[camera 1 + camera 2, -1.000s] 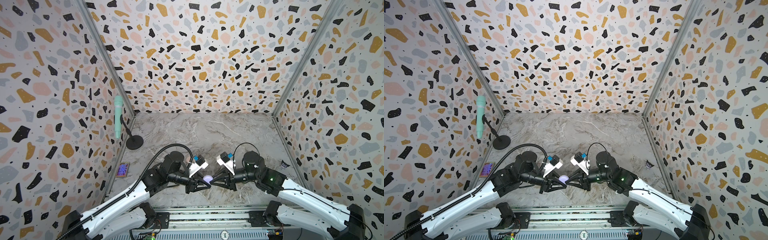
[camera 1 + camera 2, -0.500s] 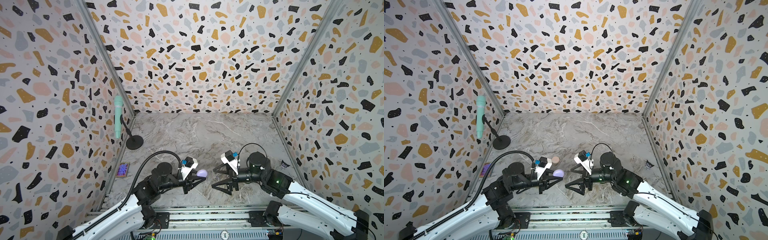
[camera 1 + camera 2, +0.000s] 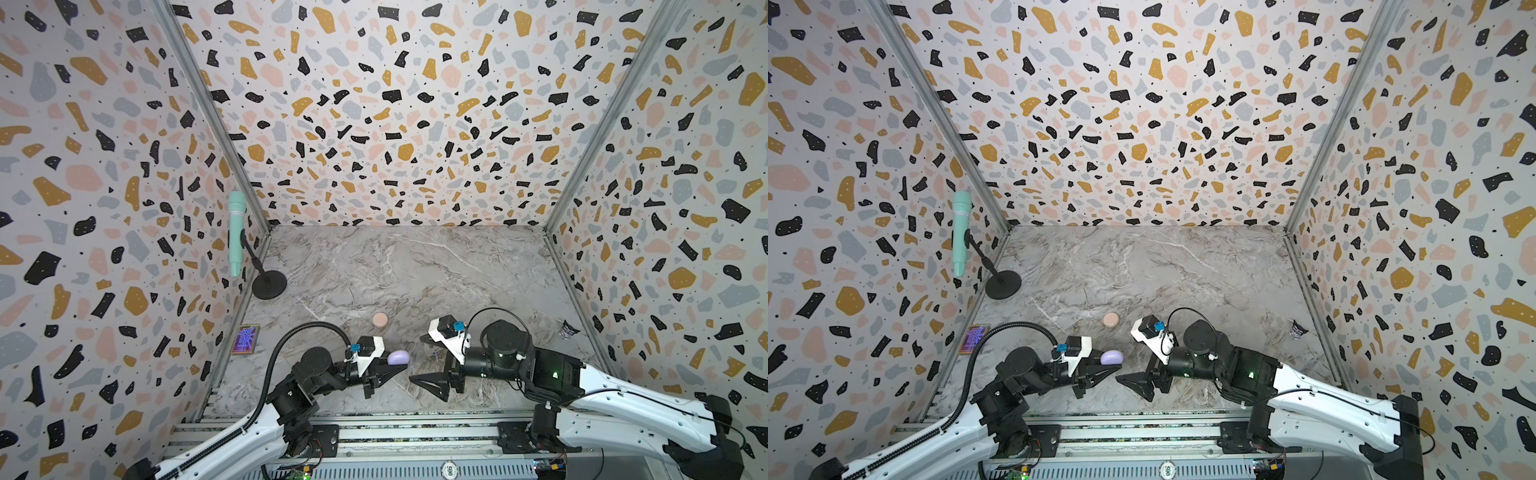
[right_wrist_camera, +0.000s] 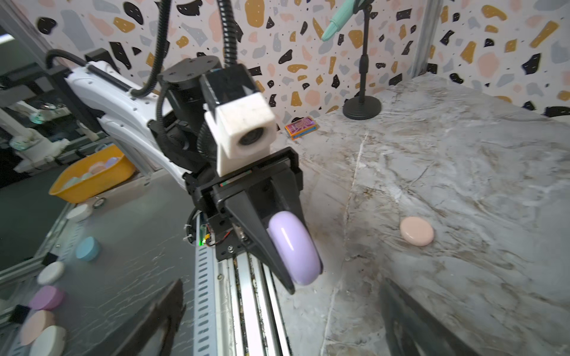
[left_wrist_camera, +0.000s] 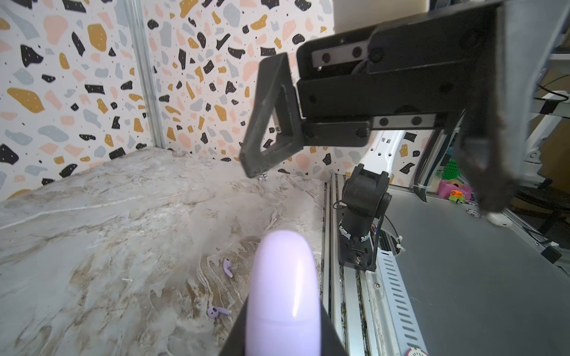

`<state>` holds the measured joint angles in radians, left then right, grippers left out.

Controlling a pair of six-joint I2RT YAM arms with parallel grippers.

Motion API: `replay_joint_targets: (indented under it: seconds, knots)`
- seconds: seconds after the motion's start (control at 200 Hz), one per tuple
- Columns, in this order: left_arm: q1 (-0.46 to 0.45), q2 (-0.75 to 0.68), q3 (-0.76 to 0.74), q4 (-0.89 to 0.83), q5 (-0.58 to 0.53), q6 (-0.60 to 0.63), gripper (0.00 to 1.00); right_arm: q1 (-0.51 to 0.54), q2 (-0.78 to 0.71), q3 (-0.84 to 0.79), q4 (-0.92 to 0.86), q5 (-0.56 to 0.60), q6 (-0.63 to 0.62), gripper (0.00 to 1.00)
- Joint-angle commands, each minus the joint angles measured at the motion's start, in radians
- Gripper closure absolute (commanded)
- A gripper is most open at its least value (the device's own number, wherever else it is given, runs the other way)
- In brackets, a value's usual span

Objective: Insert the wireless bluetooth earbuds into the charging case
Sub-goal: 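Release the lid with the right gripper while the left gripper holds the case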

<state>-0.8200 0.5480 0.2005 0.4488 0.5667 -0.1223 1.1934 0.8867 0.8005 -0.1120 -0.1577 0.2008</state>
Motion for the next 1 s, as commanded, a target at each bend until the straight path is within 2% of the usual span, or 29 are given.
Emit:
replay_joint_targets:
  seconds: [0.0, 0.17, 0.435, 0.996]
  knots:
    - [-0.015, -0.05, -0.006, 0.092, 0.011, 0.037, 1.0, 0.045, 0.049, 0.049, -0.031, 0.179, -0.066, 0.01]
    - [-0.054, -0.016, 0.003, 0.081, 0.047, 0.044, 1.0, 0.118, 0.112, 0.081, -0.017, 0.291, -0.113, 0.01]
    - [-0.066, -0.029, 0.004, 0.067, 0.05, 0.054, 1.0, 0.119, 0.09, 0.104, -0.04, 0.382, -0.122, 0.01]
    - [-0.09, -0.016, 0.009, 0.05, 0.094, 0.068, 1.0, 0.119, 0.095, 0.147, -0.103, 0.455, -0.123, 0.01]
